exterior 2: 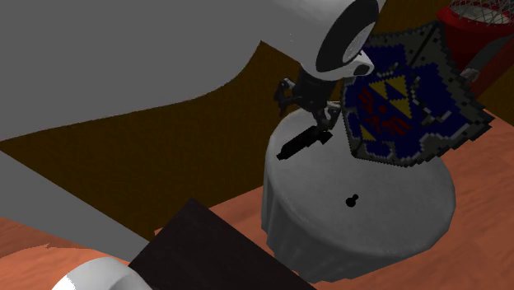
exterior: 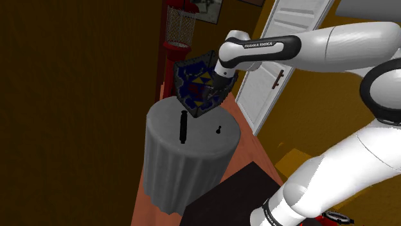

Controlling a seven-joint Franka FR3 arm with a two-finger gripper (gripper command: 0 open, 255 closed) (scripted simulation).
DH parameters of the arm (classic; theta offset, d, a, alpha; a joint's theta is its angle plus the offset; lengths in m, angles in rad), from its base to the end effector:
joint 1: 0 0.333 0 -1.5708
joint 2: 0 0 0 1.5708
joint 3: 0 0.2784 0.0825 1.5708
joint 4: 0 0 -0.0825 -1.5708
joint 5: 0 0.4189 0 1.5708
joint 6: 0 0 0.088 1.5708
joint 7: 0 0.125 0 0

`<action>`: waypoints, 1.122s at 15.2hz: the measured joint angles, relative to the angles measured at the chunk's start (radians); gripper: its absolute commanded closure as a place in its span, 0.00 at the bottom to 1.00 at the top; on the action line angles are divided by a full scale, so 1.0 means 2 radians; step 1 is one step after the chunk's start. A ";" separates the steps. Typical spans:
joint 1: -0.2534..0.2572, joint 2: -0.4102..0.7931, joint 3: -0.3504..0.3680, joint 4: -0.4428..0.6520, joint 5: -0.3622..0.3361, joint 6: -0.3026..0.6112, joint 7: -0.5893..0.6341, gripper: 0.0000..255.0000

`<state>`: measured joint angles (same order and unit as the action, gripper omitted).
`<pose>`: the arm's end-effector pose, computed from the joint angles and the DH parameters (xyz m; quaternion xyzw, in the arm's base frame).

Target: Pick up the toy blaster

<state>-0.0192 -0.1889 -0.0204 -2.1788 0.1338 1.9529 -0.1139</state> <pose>0.5286 -0.0099 0.3994 -0.9977 -0.0112 0.0136 0.0647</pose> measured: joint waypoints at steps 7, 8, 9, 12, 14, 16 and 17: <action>-0.002 0.125 -0.004 0.075 0.006 0.056 -0.013 0.00; -0.002 0.146 -0.003 0.089 0.008 0.062 -0.012 0.00; -0.002 0.165 -0.003 0.103 0.009 0.067 -0.012 0.00; -0.006 0.220 -0.005 0.150 0.012 0.079 -0.020 0.00; -0.005 0.261 -0.003 0.186 0.013 0.085 -0.017 0.00; -0.006 0.303 -0.003 0.229 0.014 0.085 -0.019 0.00; -0.007 0.323 -0.003 0.251 0.015 0.084 -0.018 0.00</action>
<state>-0.0336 0.4568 -0.0262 -1.6763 0.1629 2.1206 -0.1509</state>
